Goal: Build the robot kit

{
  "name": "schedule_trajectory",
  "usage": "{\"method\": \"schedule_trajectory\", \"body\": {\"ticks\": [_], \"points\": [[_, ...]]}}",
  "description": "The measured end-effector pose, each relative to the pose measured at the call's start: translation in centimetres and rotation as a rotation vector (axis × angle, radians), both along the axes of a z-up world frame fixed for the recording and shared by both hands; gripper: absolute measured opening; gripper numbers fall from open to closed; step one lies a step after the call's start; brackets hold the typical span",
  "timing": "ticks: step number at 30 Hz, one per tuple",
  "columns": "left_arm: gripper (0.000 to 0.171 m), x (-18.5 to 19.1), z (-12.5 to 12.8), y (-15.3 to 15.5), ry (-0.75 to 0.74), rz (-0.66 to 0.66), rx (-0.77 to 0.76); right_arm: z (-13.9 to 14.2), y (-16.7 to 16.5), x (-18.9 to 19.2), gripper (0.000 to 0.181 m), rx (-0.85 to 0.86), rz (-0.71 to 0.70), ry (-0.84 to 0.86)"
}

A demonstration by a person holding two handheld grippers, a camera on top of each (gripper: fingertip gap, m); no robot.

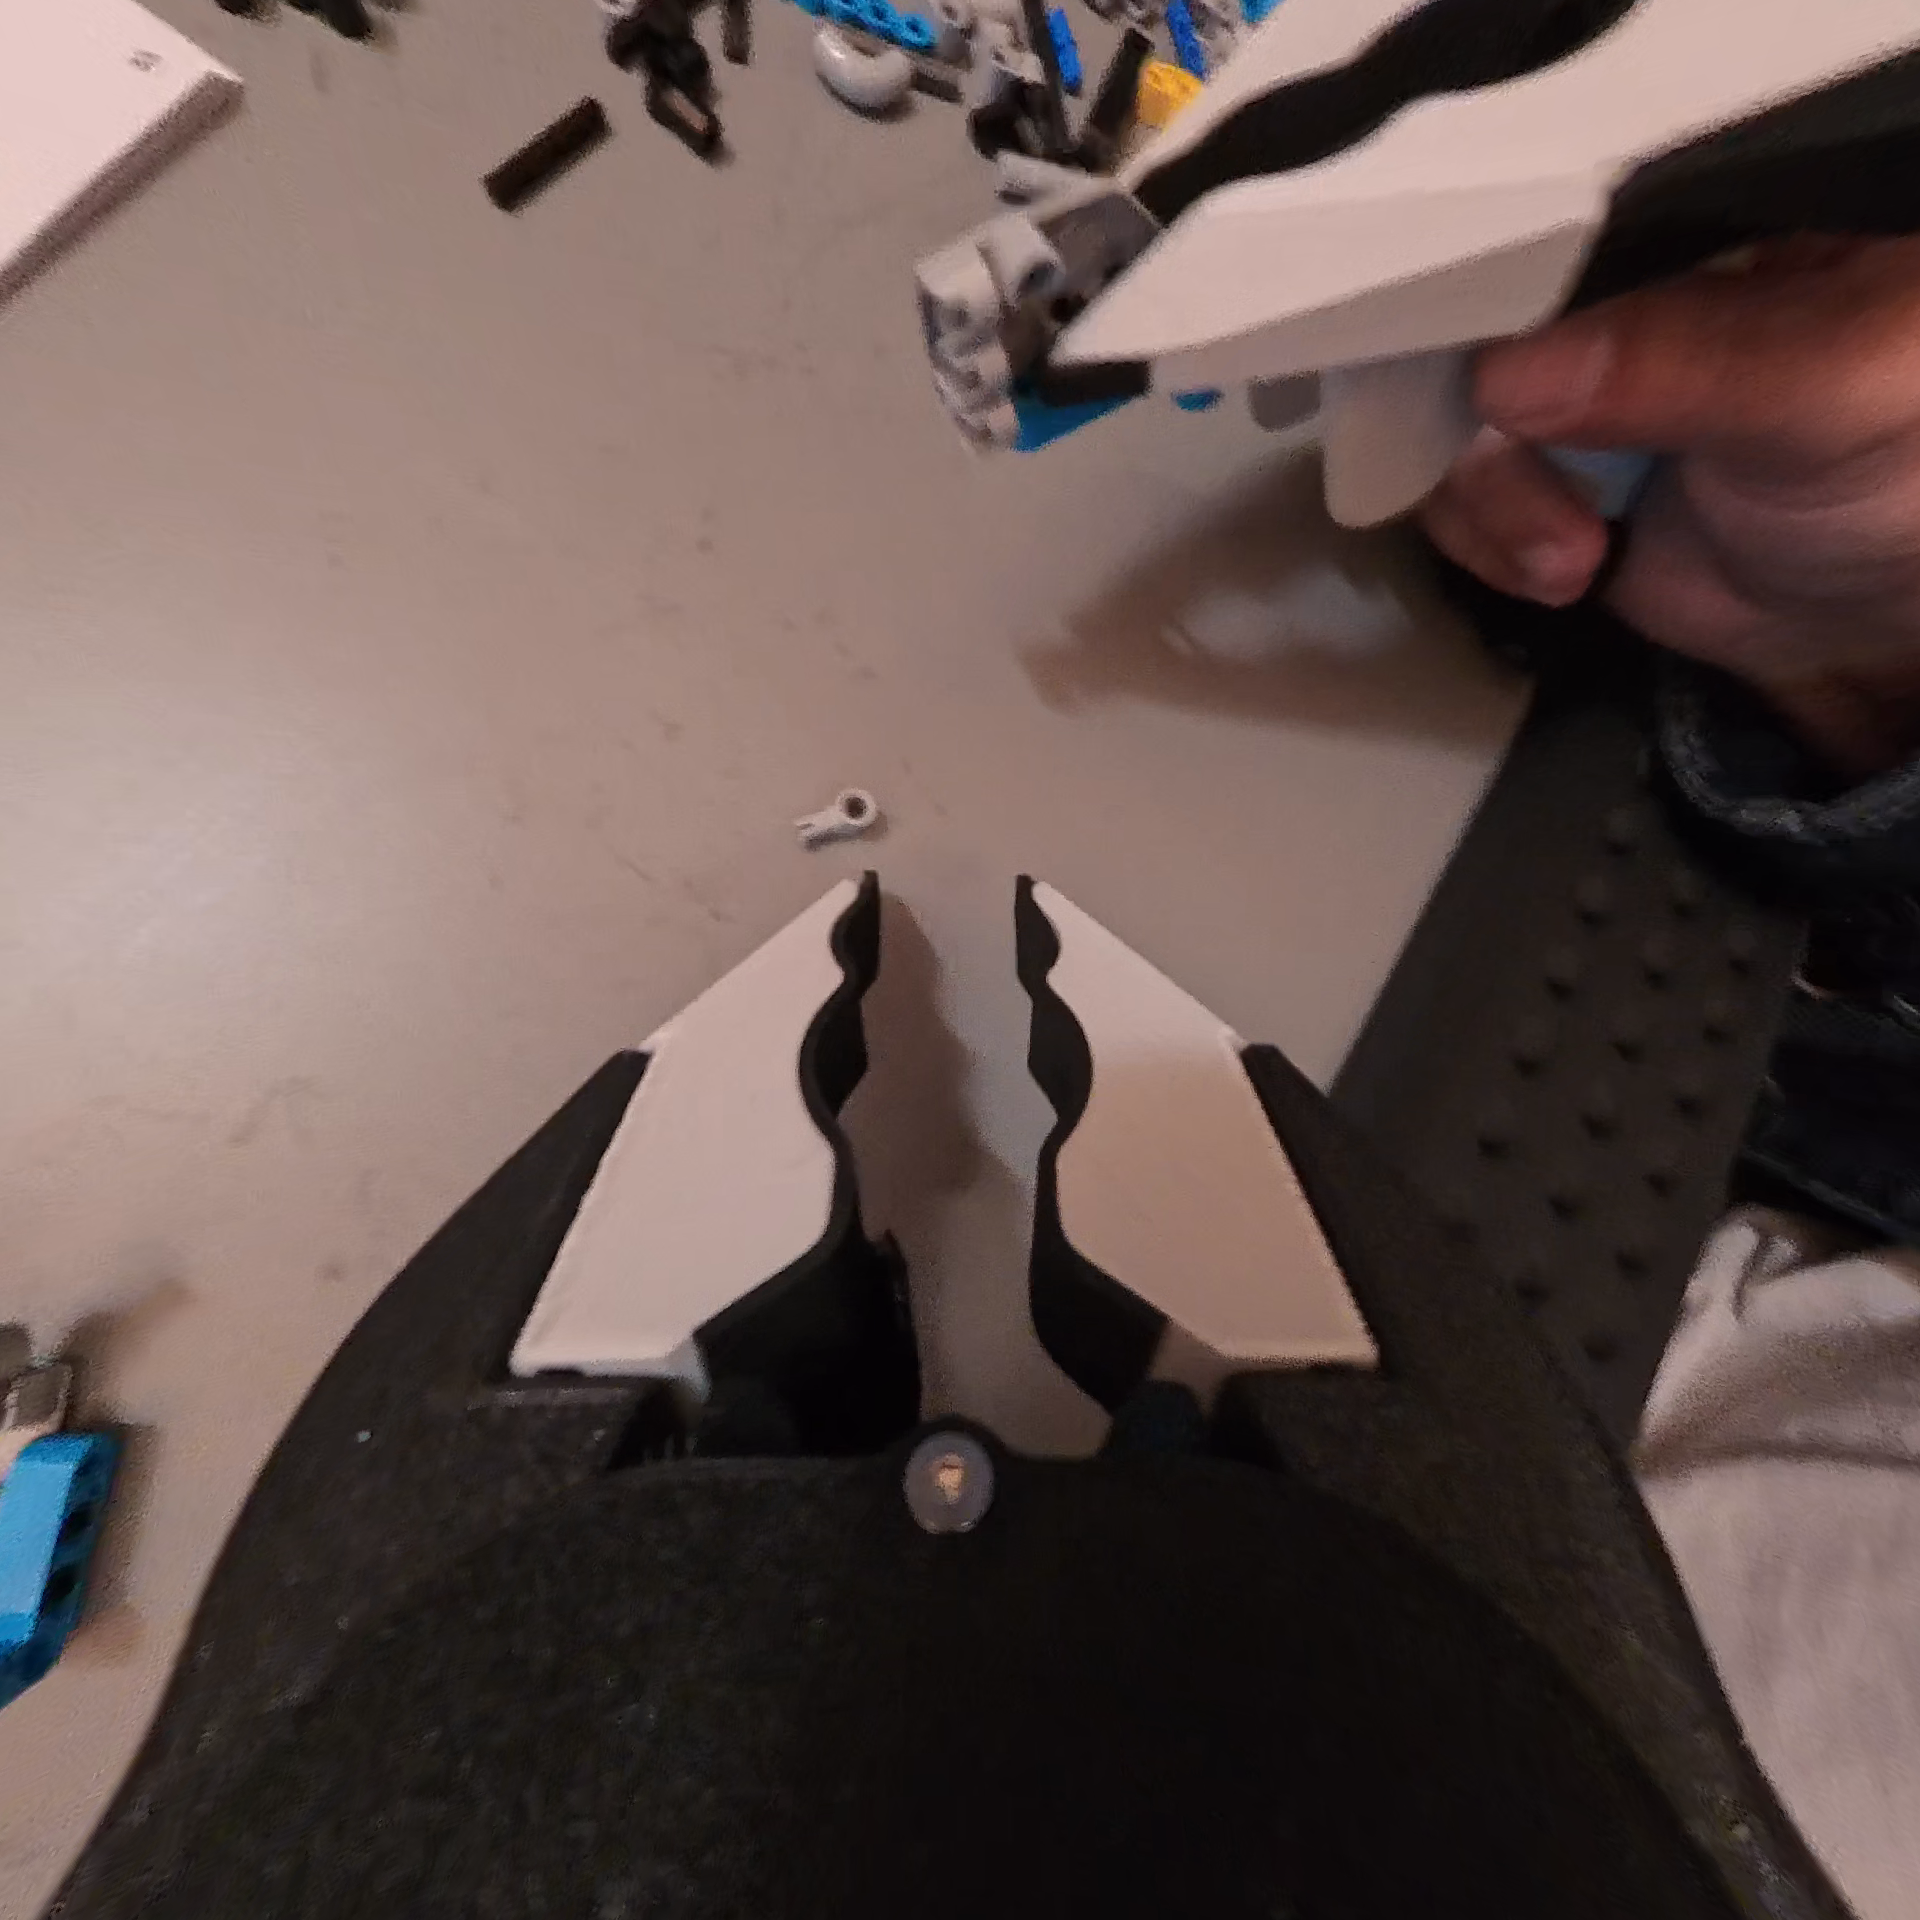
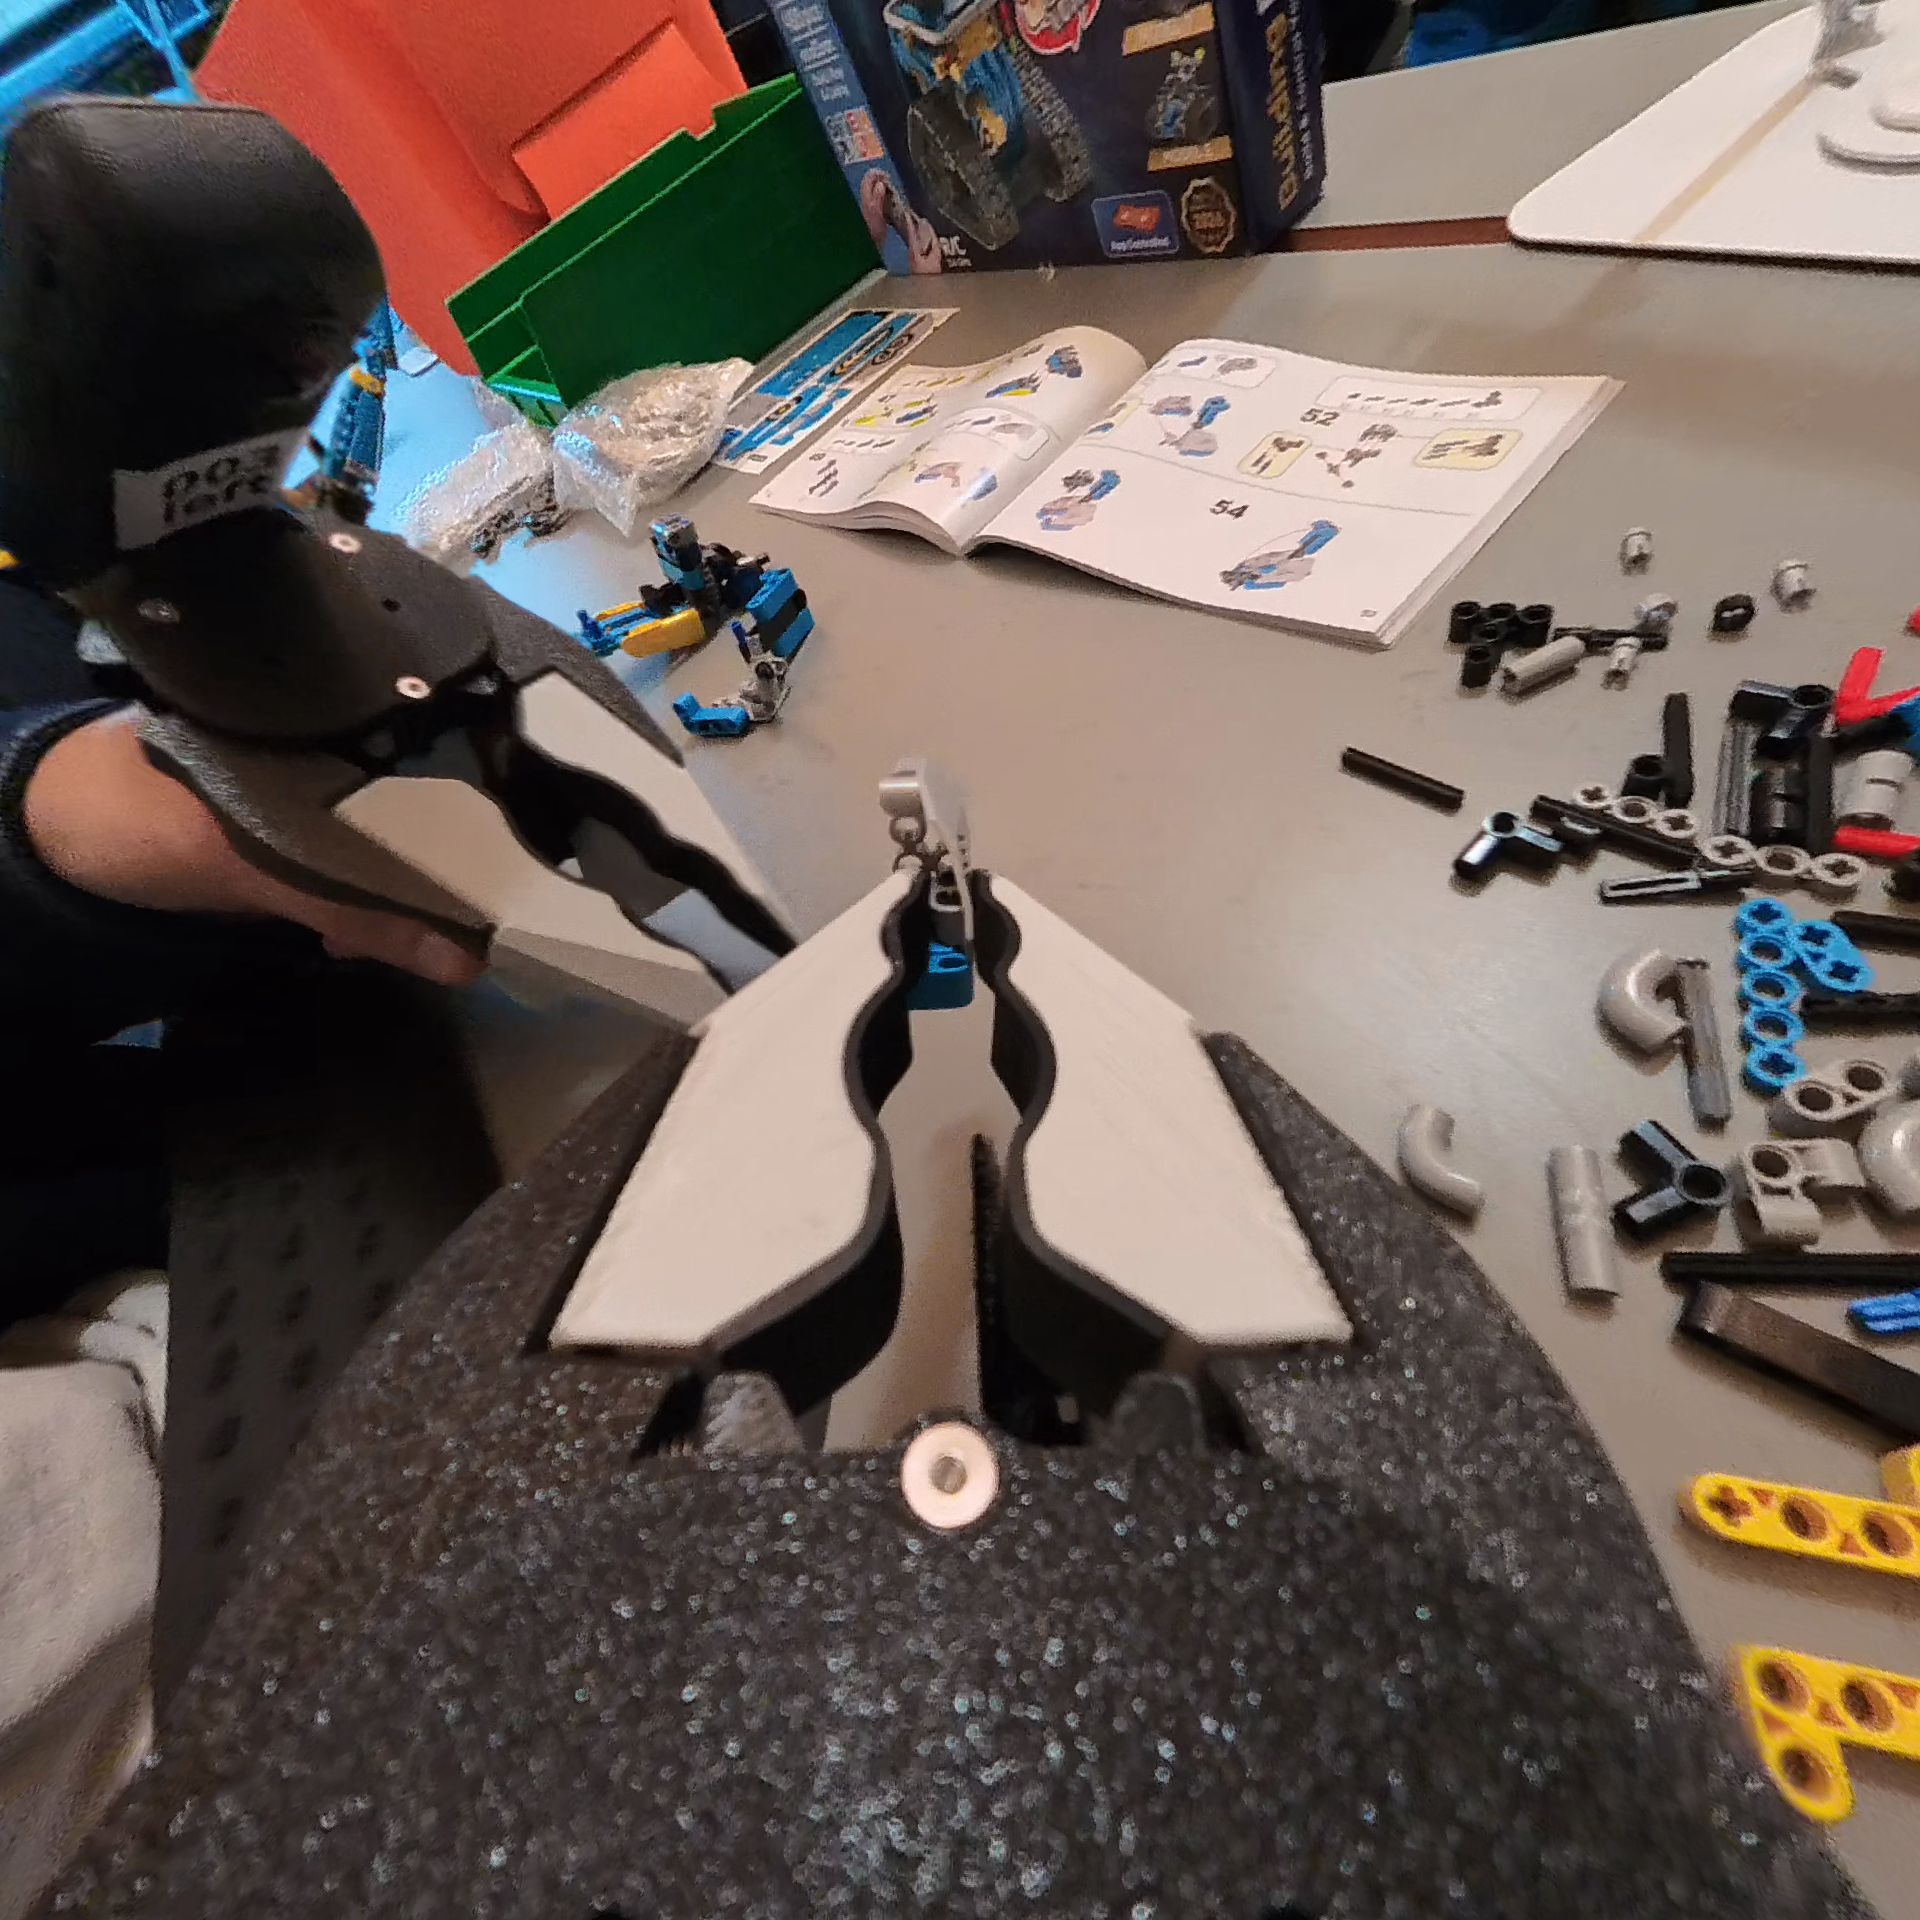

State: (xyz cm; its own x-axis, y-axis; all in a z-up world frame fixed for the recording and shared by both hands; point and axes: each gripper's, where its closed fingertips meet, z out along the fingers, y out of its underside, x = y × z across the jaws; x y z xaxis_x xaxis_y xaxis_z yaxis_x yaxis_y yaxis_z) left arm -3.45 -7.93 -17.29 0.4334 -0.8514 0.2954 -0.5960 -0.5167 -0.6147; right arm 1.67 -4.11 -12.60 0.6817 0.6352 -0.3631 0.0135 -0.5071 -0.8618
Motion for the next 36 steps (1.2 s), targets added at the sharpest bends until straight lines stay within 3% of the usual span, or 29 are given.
{"method": "schedule_trajectory", "body": {"ticks": [6,9,16,31,34,36], "points": [[0.025,1.1,-0.8,1.7,-0.007,0.059,0.007,0.6,-0.4,0.0,0.006,0.001,0.027,0.061],[0.018,1.1,-1.0,2.2,0.026,0.028,0.058,0.8,-0.3,0.4,0.006,-0.01,0.021,0.099],[0.018,0.8,-1.1,2.0,0.029,-0.066,0.142,0.4,-0.4,0.3,0.007,-0.029,0.034,0.097],[0.007,1.7,-1.1,2.8,-0.06,-0.177,0.164,-0.3,-0.5,-0.4,0.006,-0.067,0.074,0.103],[0.007,1.4,1.0,2.4,-0.15,-0.223,0.193,0.3,-0.2,0.1,0.006,-0.059,0.058,0.153],[0.007,0.3,3.2,2.0,-0.219,-0.254,0.235,1.2,-0.8,-0.6,0.006,-0.101,0.125,0.273]]}}
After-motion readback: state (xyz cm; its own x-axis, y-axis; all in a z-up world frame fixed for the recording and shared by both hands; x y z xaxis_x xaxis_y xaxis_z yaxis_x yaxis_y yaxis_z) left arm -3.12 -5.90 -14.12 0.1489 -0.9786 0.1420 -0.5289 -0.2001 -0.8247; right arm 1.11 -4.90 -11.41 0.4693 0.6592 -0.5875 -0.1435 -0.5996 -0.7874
